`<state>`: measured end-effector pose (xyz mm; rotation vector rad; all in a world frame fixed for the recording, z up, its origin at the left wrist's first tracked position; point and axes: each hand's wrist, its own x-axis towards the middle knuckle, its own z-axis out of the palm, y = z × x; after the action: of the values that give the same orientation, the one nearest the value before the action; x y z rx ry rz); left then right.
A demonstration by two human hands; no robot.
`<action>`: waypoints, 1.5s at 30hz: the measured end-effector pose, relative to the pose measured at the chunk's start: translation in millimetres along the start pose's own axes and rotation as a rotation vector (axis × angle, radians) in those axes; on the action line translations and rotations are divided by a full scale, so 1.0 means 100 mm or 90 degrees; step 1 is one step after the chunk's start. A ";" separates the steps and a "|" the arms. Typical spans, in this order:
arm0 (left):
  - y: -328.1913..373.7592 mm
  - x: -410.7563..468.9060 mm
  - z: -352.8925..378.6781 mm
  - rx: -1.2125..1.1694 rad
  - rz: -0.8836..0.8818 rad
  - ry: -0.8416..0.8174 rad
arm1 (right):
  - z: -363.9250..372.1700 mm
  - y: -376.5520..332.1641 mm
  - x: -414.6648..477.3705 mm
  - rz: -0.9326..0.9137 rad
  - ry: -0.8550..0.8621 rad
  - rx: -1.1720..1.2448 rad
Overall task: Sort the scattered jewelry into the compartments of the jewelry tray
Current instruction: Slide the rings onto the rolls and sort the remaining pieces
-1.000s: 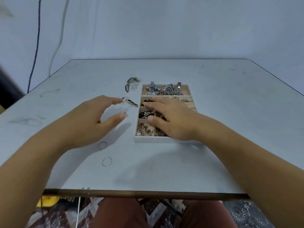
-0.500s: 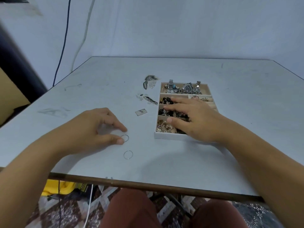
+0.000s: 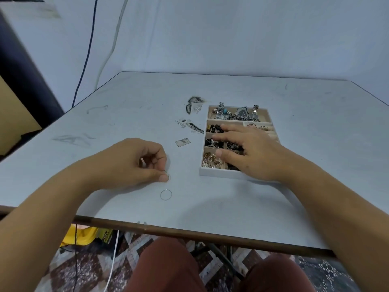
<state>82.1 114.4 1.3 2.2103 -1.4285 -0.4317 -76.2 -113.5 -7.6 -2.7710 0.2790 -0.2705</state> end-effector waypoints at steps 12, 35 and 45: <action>-0.08 -0.17 0.11 -0.087 0.061 0.167 | 0.03 -0.22 0.03 -0.154 0.111 -0.057; -0.07 0.01 -0.02 0.015 0.044 -0.057 | 0.14 -0.06 0.02 -0.129 0.078 0.033; 0.07 0.13 -0.01 0.060 -0.016 -0.132 | 0.12 -0.07 0.01 -0.120 0.071 0.037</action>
<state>82.9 100.0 5.3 2.3156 -1.5575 -0.6302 -71.3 -103.0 -16.1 -2.7317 0.0363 -0.4726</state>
